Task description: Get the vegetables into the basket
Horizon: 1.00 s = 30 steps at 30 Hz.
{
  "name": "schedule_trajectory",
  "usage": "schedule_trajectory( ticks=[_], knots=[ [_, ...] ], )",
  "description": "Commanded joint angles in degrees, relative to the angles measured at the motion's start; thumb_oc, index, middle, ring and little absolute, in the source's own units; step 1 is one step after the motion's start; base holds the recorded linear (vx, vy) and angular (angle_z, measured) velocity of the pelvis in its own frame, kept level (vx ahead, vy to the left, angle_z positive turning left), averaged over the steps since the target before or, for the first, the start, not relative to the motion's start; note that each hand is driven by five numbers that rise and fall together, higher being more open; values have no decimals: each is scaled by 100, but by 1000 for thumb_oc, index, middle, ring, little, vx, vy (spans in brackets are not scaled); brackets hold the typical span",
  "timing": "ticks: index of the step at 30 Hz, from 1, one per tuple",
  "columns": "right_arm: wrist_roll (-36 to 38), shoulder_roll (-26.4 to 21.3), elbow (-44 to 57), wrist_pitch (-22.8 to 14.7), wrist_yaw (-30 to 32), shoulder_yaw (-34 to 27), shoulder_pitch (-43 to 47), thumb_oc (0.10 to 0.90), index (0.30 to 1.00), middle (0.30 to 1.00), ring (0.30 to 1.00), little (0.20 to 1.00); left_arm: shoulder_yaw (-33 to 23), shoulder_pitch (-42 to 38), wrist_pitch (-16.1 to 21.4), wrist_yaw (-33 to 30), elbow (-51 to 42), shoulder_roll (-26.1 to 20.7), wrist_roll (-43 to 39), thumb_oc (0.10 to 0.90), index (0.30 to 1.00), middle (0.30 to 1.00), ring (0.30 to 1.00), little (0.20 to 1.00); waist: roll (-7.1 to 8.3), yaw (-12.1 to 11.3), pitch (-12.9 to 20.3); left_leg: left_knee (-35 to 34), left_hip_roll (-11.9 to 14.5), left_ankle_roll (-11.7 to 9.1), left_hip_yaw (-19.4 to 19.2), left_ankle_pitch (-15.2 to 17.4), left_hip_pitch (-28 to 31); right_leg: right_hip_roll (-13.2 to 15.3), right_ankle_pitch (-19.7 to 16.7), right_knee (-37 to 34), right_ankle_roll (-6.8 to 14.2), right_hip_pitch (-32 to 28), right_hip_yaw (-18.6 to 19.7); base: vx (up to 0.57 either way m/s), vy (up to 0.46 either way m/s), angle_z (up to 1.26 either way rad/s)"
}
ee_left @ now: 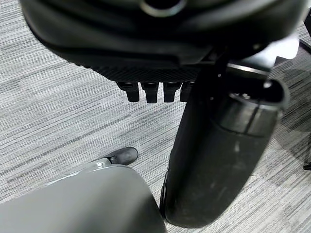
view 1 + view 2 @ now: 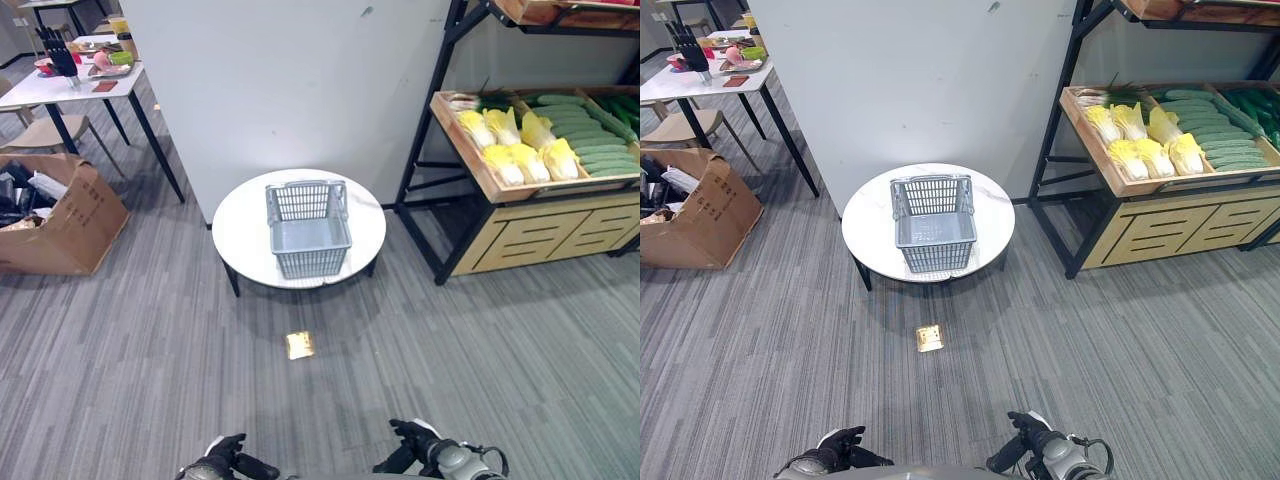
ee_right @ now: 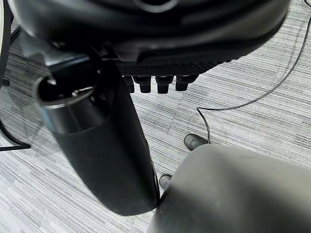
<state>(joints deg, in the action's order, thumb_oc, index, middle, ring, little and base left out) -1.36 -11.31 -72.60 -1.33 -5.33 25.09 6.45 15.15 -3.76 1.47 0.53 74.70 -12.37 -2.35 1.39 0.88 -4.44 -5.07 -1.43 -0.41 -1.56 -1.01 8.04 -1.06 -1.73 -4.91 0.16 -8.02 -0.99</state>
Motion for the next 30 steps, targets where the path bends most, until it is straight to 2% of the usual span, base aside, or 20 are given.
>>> schedule_trajectory(
  ticks=[1, 8, 13, 16, 18, 19, 21, 24, 30],
  knots=[
    [-27, -238, -269, 83, -63, 214, -17, 900, 1000, 1000, 1000, 1000, 191, -171, -18, 25, 399, 46, 19, 900, 1000, 1000, 1000, 1000, 117, -61, -28, 7, 29, -161, -211, 203, -29, 587, -128, 41, 751, 192, -74, -2, 58, 0],
    [39, -227, -230, 99, -81, 177, 38, 900, 1000, 1000, 1000, 1000, 117, -217, -30, 44, 382, -32, -43, 900, 1000, 1000, 1000, 1000, 182, -92, -110, 7, -49, -23, -259, 237, -24, 672, -99, 350, 826, 380, 25, 6, 77, -4],
    [109, -237, 30, 54, -4, 133, 117, 900, 1000, 1000, 1000, 1000, 42, -269, -40, 21, 331, -143, -91, 900, 1000, 1000, 1000, 1000, 254, -105, -286, 91, -121, 114, -298, 294, -122, 730, -46, 1149, 968, 847, 151, -12, 108, -15],
    [135, -230, 174, 9, 34, 124, 148, 900, 1000, 1000, 1000, 1000, 20, -257, -24, 6, 303, -185, -103, 900, 1000, 1000, 1000, 1000, 307, -69, -403, 65, -137, 158, -336, 305, -70, 748, -398, 1854, 1124, 1188, 244, 10, 84, -24],
    [290, -204, 167, 8, 18, 44, 99, 900, 1000, 1000, 1000, 1000, -2, -226, -27, 23, 336, -196, -98, 900, 1000, 1000, 1000, 1000, 298, -33, -425, 18, -104, 153, -254, 336, 29, 669, -445, 2129, 1113, 1409, 302, 135, 56, -11],
    [455, -193, 165, 9, -10, -23, 89, 900, 1000, 1000, 1000, 1000, -25, -216, -29, 48, 388, -214, -109, 900, 1000, 1000, 1000, 1000, 318, 35, -444, 7, -104, 126, -152, 404, 137, 596, -500, 1869, 1047, 1667, 310, 197, 6, 5],
    [477, -195, 192, -4, 0, -23, 90, 900, 1000, 1000, 1000, 1000, -34, -227, -31, 50, 410, -221, -113, 900, 1000, 1000, 1000, 1000, 324, 80, -495, 7, -85, 107, -95, 444, 196, 568, -548, 1677, 1022, 1738, 287, 126, -20, 17],
    [369, -158, 173, -8, 4, 48, 91, 900, 1000, 1000, 1000, 1000, 13, -300, -24, 60, 432, -239, -83, 900, 1000, 1000, 1000, 1000, 393, 264, -595, 7, -126, 78, 150, 572, 388, 589, -945, 884, 1114, 2090, 328, 210, -41, 34],
    [283, -217, 172, -10, 41, 38, 36, 900, 1000, 1000, 1000, 1000, -20, -245, -42, 65, 467, -176, -36, 900, 1000, 1000, 1000, 1000, 375, 285, -487, 7, -154, 57, 189, 721, 534, 607, -972, 621, 1055, 1836, 181, 93, -40, 43]
  ],
)
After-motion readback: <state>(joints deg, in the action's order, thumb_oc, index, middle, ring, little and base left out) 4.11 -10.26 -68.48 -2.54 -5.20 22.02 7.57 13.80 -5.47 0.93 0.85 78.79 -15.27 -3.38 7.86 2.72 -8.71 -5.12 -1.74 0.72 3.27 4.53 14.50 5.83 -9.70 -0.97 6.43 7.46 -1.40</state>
